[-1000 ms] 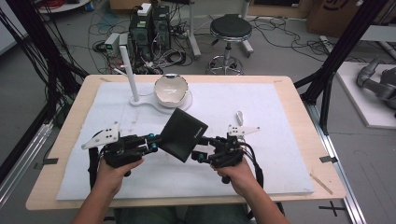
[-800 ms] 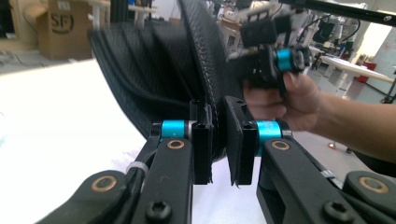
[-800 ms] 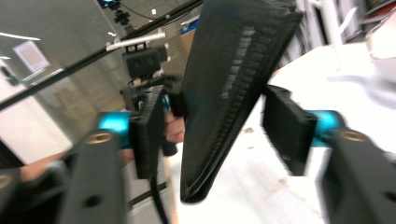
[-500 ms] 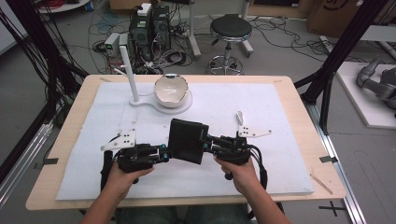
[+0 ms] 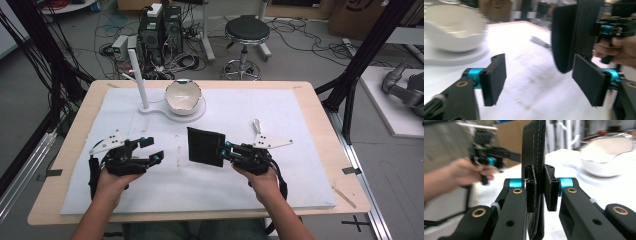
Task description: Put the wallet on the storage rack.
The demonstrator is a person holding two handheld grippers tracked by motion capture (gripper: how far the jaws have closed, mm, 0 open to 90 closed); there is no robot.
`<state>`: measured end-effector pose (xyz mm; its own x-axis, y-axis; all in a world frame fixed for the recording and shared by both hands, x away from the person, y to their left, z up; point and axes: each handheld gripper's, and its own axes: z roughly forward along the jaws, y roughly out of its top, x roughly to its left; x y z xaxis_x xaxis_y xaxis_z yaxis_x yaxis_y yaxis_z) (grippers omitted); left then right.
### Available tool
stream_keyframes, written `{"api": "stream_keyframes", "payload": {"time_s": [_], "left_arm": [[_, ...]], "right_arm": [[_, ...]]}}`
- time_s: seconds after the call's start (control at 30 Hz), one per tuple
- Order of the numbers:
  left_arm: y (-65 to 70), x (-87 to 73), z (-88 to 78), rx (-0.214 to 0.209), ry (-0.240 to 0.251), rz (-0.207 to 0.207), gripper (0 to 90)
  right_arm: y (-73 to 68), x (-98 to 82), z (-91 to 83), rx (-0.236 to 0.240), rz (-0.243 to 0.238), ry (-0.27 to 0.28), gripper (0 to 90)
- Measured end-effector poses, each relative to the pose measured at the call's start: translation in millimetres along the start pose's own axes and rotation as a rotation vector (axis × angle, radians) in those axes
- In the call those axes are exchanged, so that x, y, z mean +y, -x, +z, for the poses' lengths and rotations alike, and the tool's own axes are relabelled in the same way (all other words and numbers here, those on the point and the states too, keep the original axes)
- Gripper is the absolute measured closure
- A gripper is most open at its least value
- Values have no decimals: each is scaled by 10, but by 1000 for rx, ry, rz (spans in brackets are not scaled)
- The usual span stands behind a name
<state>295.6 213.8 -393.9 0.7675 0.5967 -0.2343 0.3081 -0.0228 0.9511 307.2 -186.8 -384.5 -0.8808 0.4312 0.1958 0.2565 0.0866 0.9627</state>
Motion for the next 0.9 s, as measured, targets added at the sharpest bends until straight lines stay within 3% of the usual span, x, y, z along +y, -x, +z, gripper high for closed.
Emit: {"api": "stream_keyframes", "payload": {"time_s": [0.07, 0.2, 0.33, 0.43, 0.47, 0.57, 0.73, 0.9], "left_arm": [[-81, 6, -95, 30, 18, -17, 264], [-113, 6, -146, 42, 29, -25, 264], [-122, 11, -152, 48, 28, -16, 264], [-108, 10, -137, 48, 20, -3, 264], [-108, 10, -137, 48, 20, -3, 264], [-112, 8, -142, 42, 19, -3, 263], [-150, -7, -169, 72, 20, -5, 264], [-188, -4, -166, 76, 19, 1, 263]], "right_arm": [[51, 33, 14, -35, -21, -5, 830], [144, 99, 68, -78, -29, -14, 830], [260, 258, 228, -123, -53, -25, 830], [356, 473, 488, -164, -105, -48, 830], [356, 473, 488, -164, -105, -48, 830], [499, 638, 751, -206, -129, -52, 830], [773, 795, 1068, -232, -122, -51, 830], [943, 930, 1293, -249, -141, -69, 830]]}}
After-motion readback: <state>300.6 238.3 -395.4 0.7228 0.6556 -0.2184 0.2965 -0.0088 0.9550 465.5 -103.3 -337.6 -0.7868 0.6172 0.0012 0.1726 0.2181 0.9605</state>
